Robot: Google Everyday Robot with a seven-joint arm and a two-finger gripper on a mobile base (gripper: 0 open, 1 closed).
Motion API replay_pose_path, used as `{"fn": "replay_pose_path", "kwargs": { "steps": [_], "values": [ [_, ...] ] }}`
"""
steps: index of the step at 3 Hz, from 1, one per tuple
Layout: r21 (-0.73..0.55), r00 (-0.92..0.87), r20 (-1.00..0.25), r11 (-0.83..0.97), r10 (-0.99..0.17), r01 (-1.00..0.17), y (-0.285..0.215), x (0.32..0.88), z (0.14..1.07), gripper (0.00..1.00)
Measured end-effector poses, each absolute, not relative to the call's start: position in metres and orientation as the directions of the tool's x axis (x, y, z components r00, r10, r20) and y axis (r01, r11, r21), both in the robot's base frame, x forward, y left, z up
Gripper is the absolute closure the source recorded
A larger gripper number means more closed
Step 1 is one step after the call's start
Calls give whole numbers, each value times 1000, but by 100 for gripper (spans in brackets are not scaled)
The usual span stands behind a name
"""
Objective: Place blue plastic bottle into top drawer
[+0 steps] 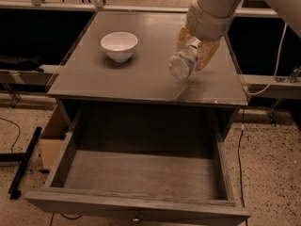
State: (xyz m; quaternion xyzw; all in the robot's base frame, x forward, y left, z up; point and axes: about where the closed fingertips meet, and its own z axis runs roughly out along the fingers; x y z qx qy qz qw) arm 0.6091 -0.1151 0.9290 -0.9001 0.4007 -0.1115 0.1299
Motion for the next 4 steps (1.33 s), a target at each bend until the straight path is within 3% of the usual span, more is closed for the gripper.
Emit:
{"fn": "replay_pose_path", "kwargs": {
  "steps": [2,3,4],
  "values": [
    [-313,670,59,-651,-740,-692,-125,538,909,100],
    [-302,671,26,-646,-741,-702,-137,475,894,100],
    [-302,671,26,-646,-741,-701,-137,475,894,100]
  ]
}}
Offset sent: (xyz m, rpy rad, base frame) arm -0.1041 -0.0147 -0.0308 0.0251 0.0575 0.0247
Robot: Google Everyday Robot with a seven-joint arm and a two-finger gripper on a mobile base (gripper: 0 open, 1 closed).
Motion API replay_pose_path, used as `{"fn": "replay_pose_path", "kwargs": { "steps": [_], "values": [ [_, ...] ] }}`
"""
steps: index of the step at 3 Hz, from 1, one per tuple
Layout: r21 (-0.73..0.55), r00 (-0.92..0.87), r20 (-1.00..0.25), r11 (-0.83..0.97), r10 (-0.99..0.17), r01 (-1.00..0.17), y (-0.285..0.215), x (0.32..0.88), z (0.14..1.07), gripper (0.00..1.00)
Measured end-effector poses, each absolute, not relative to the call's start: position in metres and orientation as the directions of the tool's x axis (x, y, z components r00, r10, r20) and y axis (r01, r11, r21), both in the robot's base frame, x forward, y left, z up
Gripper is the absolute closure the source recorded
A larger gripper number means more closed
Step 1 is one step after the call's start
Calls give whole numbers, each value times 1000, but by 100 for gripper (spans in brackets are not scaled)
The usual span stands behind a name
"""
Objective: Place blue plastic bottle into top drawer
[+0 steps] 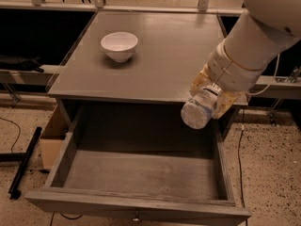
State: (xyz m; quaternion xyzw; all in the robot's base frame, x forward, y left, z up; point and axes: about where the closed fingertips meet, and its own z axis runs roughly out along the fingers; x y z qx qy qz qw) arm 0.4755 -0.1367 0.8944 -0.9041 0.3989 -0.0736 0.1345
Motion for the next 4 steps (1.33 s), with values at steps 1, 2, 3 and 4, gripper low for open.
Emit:
{"fn": "replay_pose_path", "kwargs": {
  "steps": [1,2,3,4],
  "values": [
    [-311,677,11,-646,-736,-697,-132,475,895,100],
    [-295,700,-13,-667,-714,-684,-126,454,884,100],
    [-282,715,-43,-678,-698,-679,-126,415,870,100],
    [-272,729,-69,-690,-681,-671,-125,373,858,100]
  ]
}}
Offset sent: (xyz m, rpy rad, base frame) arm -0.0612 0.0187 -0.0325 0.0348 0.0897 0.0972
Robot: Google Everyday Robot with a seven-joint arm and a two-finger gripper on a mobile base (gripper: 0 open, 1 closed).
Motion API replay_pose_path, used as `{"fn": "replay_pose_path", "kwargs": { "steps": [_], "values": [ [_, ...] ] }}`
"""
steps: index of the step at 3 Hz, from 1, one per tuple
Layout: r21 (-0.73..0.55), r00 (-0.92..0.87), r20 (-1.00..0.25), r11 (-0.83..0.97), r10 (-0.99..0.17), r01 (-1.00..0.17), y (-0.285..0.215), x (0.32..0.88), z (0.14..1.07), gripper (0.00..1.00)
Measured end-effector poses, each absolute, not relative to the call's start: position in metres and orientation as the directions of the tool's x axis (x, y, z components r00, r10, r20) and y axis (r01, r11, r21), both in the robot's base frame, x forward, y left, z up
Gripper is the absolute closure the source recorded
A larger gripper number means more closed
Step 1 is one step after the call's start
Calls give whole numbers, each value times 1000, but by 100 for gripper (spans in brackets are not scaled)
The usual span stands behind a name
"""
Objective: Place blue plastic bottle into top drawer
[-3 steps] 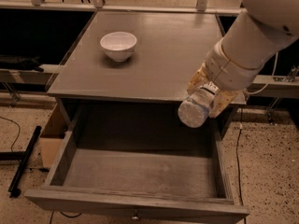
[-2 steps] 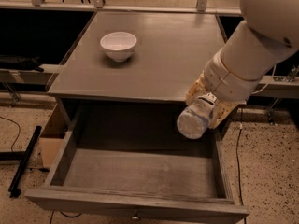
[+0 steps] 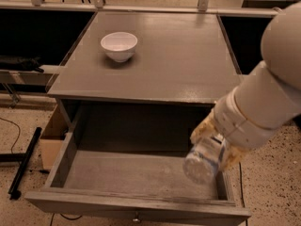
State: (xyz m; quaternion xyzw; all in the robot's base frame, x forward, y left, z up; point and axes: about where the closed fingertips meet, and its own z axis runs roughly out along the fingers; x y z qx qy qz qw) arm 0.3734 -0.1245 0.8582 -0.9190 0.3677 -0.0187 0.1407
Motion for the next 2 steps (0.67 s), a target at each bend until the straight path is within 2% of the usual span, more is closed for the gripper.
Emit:
{"fn": "replay_pose_path", "kwargs": {
  "steps": [1,2],
  "values": [
    [-248,740,-93,-704,-666,-665,-124,333,843,100],
    [-248,740,-93,-704,-666,-665,-124,333,843,100]
  ]
}}
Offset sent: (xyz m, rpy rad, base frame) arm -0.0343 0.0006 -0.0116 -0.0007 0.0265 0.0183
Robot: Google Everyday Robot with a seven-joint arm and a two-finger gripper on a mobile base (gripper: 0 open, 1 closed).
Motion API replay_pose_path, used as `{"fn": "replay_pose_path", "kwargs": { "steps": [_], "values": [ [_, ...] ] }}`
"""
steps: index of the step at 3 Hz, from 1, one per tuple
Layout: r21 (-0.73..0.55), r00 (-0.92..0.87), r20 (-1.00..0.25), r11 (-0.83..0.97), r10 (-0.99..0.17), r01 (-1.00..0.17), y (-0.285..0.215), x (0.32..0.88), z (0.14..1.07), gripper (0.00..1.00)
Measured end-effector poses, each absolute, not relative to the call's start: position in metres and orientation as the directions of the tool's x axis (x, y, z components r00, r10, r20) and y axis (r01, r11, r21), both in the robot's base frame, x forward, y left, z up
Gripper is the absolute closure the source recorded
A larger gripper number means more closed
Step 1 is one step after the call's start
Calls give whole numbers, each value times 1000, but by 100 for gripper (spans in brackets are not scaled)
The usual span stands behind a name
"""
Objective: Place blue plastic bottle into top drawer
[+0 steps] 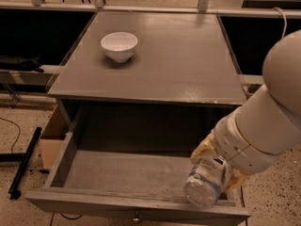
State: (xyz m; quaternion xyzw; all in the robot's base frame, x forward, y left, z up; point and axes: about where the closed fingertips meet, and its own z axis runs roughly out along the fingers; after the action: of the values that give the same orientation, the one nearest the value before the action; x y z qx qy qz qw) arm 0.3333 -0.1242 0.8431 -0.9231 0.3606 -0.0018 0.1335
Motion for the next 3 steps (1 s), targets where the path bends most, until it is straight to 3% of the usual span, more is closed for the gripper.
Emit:
{"fn": "replay_pose_path", "kwargs": {
  "steps": [3],
  "values": [
    [-180,739,-172,-717,-651,-673,-99,334,786,100]
  ]
}}
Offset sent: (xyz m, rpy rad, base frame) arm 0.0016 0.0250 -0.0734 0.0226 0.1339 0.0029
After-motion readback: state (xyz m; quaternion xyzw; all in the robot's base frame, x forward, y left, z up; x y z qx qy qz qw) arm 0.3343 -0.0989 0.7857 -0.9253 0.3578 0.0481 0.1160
